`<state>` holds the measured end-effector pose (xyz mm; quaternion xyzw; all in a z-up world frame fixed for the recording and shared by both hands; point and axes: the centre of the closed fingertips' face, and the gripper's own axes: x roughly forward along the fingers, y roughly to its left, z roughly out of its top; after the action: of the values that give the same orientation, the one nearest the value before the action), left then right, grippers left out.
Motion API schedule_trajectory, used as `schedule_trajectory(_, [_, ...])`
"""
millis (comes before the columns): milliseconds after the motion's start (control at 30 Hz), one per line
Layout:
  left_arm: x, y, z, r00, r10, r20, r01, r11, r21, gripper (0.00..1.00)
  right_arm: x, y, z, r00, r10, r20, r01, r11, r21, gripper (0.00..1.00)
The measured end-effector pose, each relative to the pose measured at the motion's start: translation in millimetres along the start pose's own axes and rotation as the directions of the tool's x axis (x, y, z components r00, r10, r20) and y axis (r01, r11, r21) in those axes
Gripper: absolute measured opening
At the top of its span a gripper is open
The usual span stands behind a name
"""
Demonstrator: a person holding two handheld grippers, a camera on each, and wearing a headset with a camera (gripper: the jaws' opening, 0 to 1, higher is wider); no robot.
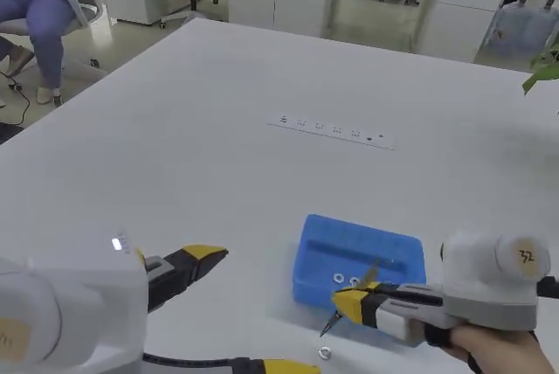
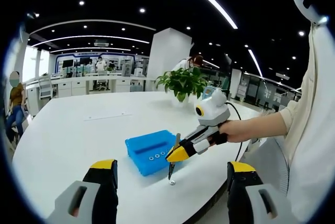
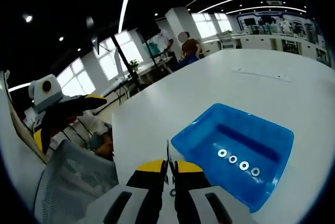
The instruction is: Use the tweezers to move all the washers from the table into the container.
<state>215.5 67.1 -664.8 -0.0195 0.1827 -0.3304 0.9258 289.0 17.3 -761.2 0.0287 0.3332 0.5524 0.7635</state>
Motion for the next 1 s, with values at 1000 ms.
schedule_trajectory(1000, [2.5,-3.9,-0.5,0.9999,-0.014,-0.005,0.014,1.000,0.006,0.88,12.0,39.6,-33.0,0.9822,-0.031,-0.185,-0.074,0.843,-0.533,0.03])
